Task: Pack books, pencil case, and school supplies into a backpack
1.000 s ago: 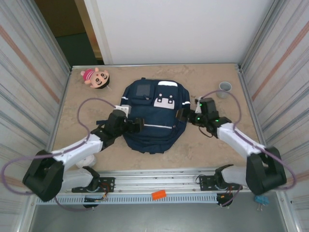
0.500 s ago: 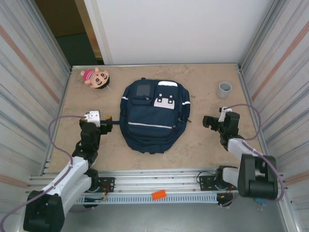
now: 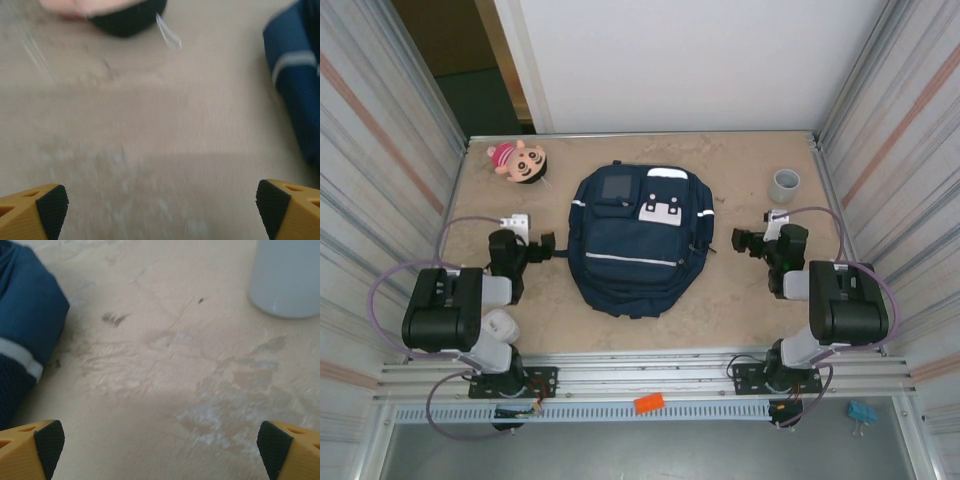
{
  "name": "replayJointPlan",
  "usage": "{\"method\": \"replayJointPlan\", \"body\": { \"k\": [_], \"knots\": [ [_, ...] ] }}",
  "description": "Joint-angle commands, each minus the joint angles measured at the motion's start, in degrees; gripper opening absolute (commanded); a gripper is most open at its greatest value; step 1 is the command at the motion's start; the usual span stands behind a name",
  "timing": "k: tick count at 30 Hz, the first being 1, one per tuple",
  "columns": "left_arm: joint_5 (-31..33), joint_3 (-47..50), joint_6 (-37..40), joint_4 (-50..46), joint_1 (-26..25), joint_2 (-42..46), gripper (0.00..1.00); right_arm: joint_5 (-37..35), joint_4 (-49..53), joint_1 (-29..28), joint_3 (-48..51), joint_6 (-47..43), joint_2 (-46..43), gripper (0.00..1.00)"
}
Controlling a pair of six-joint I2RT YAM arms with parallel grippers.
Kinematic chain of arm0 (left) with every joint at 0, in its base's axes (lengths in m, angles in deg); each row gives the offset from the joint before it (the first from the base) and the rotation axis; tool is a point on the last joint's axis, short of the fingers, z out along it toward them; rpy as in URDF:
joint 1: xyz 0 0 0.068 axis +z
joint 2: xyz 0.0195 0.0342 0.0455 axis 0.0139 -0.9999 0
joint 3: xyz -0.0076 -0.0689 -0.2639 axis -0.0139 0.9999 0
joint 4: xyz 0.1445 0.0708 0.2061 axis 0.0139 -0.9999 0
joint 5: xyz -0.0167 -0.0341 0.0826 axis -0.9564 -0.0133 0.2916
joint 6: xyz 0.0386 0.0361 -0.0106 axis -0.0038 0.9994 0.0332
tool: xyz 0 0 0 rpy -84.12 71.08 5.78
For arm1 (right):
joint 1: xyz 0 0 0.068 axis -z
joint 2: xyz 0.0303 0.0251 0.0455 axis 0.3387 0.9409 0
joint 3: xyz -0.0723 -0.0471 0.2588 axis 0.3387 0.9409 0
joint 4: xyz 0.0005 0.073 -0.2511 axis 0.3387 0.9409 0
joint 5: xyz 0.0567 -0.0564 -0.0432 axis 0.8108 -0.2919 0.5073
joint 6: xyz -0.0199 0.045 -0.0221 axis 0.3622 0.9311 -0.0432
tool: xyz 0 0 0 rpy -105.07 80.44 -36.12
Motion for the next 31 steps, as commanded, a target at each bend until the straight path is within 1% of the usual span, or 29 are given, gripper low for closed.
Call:
{"method": "replayJointPlan", "body": {
  "k": [1,3,5,30,31],
  "knots": [
    [0.83,-1.98,0.52,-0.72,-0.54,1.26,0.99,-0.56,-1.54,0.32,-1.74,0.22,0.32,0.99],
    [0.95,-2.22,1.0,0.2,-0.92,0.65,0.99,-0.78,-1.44,0.41,-1.8,0.48,0.37,1.0],
    [1.39,-2.74,1.51,-1.78,-1.51,1.18,0.99,-1.03,-1.55,0.38,-1.75,0.58,0.45,1.0],
    [1.22,-2.63,1.71,-1.32,-1.51,1.02,0.99,-1.01,-1.31,0.4,-1.9,0.53,0.47,0.99],
    [1.14,-2.71,1.77,-1.31,-1.5,0.95,0.99,-0.96,-1.31,0.41,-1.84,0.57,0.47,0.68]
  ]
}}
